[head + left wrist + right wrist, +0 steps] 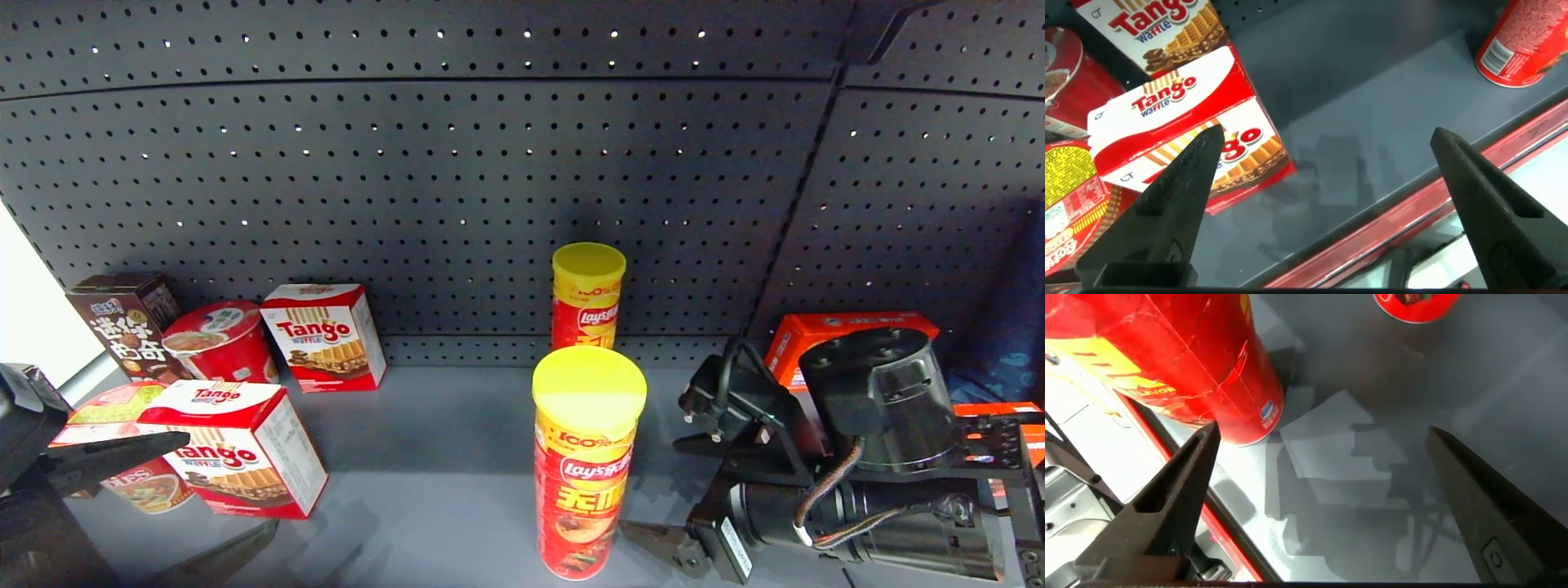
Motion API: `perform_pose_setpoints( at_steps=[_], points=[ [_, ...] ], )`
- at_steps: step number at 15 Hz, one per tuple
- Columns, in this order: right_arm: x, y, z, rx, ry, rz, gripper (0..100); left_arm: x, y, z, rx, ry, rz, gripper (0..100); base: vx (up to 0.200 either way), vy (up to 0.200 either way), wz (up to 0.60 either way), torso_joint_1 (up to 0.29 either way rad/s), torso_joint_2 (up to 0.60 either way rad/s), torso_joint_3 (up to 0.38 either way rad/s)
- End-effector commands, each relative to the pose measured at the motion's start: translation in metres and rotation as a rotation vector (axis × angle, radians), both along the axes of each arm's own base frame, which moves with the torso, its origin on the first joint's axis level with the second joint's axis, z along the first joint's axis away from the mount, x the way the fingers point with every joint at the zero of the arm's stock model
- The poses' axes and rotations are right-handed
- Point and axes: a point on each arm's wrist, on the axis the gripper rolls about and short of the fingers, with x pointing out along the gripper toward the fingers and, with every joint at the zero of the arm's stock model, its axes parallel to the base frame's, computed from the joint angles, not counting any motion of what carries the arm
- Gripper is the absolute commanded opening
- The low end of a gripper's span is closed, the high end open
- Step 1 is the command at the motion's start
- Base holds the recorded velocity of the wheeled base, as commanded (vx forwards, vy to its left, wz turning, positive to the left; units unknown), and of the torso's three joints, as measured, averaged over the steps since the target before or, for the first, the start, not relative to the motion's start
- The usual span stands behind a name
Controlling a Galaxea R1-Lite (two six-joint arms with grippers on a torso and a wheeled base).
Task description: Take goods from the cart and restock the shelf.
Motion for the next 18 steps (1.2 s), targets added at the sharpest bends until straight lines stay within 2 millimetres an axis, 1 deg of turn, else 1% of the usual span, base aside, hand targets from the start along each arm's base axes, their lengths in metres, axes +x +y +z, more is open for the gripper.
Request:
perform_pose_setpoints(
  at_steps=[1,7,10,15,18],
  points=[
    [0.0,0.002,-0.001,-0.003,0.003,0.006,100,-0.001,0.0,0.0,-0.001,-0.003,0.0,100,0.0,0.0,0.0,0.0,0.0,0.0],
    [-0.003,0.005,-0.002,-0.004,0.006,0.022,100,-0.002,0.001,-0.004,0.003,0.011,0.0,100,0.0,0.0,0.0,0.0,0.0,0.0],
    [-0.003,0.002,-0.001,-0.001,0.005,0.012,100,-0.002,0.001,-0.005,0.003,0.011,0.0,100,0.0,0.0,0.0,0.0,0.0,0.0],
    [0.007,-0.006,-0.001,-0.001,0.002,-0.033,100,-0.002,0.001,-0.005,0.003,0.011,0.0,100,0.0,0.0,0.0,0.0,0.0,0.0],
    [0.013,-0.001,-0.001,-0.001,0.002,-0.034,100,-0.002,0.001,-0.005,0.003,0.012,0.0,100,0.0,0.0,0.0,0.0,0.0,0.0]
  ],
)
